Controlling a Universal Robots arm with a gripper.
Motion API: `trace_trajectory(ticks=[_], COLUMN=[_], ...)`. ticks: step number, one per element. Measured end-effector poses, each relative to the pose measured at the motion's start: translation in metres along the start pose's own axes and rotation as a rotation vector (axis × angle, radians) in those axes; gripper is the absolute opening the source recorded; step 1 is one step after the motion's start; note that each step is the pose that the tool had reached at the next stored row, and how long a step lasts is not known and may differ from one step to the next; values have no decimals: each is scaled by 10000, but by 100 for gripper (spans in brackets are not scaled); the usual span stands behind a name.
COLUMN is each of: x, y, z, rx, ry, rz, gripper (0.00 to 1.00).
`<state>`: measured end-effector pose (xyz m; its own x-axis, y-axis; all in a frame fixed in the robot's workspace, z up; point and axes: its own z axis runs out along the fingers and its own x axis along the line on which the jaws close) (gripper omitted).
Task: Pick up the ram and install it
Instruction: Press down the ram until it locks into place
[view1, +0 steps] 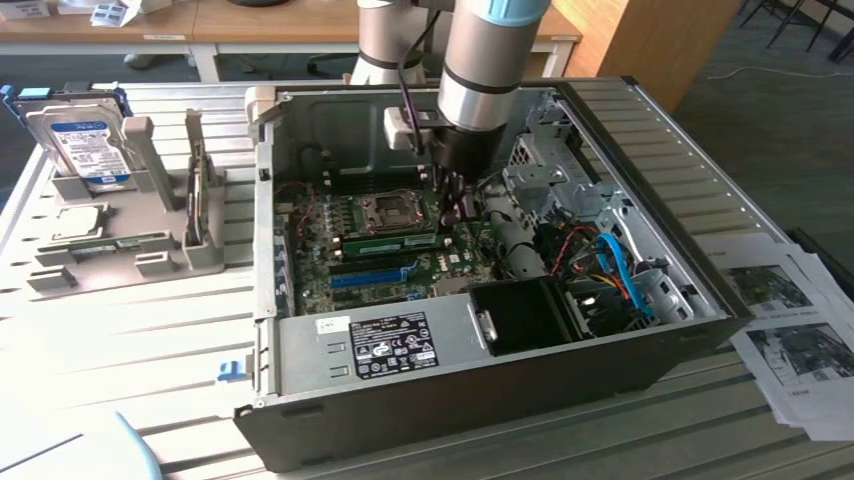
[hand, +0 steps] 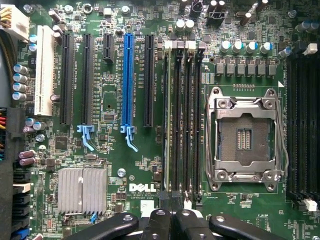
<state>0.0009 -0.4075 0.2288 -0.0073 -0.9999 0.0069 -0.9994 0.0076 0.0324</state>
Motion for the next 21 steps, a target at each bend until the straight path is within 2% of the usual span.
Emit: trace_trajectory(ticks=[21], x=[-11], y=[-2], z=[34], rx=[-1], ry=[3], rz=[-3], gripper=[9])
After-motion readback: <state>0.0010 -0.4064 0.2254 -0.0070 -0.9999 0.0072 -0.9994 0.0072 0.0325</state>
